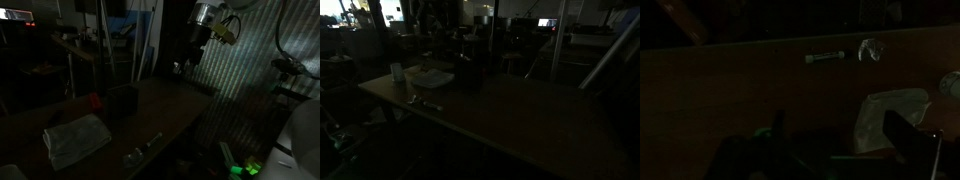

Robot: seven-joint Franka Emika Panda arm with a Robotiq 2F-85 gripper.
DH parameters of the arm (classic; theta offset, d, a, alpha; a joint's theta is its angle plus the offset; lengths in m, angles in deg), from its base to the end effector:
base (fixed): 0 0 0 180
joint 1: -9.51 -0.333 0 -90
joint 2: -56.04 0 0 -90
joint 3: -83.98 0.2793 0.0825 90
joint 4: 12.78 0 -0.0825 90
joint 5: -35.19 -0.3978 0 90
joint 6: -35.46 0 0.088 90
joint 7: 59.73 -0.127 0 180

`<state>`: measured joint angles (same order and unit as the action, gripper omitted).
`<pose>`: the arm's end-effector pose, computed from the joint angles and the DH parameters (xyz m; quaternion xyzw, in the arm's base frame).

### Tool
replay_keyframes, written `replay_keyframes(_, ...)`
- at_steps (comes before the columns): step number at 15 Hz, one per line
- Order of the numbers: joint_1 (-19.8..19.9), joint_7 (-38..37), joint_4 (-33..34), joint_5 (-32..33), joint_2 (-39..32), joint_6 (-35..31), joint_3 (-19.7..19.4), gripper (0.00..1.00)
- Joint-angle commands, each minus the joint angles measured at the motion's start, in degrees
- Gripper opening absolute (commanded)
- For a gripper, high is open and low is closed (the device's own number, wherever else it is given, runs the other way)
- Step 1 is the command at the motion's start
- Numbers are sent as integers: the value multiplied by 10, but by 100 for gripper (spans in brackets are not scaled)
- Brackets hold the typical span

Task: Put the white towel inside the black basket

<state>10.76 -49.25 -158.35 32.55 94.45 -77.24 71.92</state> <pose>0.3877 -0.0842 0.4420 -0.9953 0.0131 -0.0575 0.0773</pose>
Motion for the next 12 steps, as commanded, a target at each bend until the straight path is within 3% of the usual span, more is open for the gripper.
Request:
replay_keyframes(1,11,6,5,-6,-2,2,9,100)
replay_keyframes(12,10,6,11,-6,1,2,8,100)
